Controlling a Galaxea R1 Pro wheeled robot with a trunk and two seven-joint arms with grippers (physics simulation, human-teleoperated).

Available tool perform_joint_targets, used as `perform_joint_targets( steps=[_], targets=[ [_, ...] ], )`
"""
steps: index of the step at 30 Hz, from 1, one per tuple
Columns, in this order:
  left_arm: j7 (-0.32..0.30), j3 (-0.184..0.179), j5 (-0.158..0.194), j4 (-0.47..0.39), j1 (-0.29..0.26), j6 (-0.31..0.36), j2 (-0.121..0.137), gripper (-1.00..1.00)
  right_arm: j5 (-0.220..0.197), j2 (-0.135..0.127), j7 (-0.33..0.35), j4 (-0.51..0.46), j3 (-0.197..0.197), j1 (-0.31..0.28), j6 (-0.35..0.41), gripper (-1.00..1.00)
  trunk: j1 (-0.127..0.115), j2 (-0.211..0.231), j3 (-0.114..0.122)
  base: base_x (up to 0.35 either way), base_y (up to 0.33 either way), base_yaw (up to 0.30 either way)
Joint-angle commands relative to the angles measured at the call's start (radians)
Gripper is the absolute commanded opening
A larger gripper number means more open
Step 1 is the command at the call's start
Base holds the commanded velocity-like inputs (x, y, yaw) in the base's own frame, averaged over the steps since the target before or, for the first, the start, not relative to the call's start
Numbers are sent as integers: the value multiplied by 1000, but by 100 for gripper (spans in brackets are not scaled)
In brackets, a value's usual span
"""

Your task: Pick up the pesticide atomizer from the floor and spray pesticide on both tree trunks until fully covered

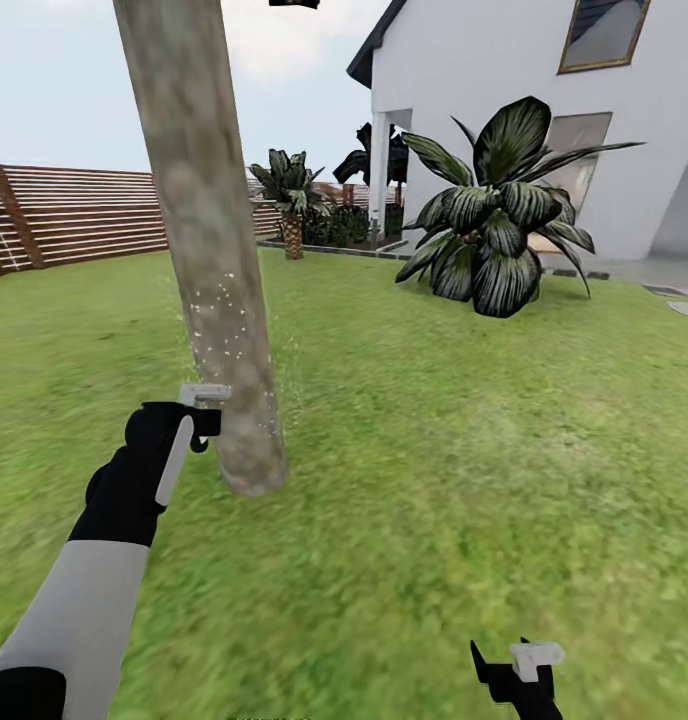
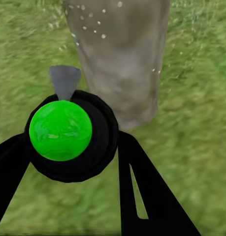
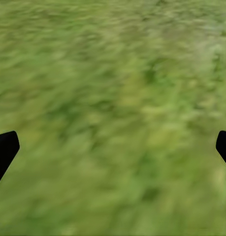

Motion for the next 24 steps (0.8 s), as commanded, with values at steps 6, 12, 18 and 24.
perform_joint_targets(
  steps=[6, 12, 18, 24],
  targets=[
    [2, -1, -1, 114, 5, -8, -1, -100, 0, 0, 0, 0, 0, 0, 0, 100, 0, 0, 0, 0, -271, 274],
    [8, -2, -1, 163, 12, -14, -3, -100, 0, 0, 0, 0, 0, 0, 0, 100, 0, 0, 0, 59, -271, 34],
    [11, -1, -1, 179, 18, -15, -2, -100, 0, 0, 0, 0, 0, 0, 0, 100, 0, 0, 0, 36, -271, 0],
    [12, 5, -2, 207, 34, -20, 0, -100, 0, 0, 0, 0, 0, 0, 0, 100, 0, 0, 0, 1, -271, 8]
  ],
)
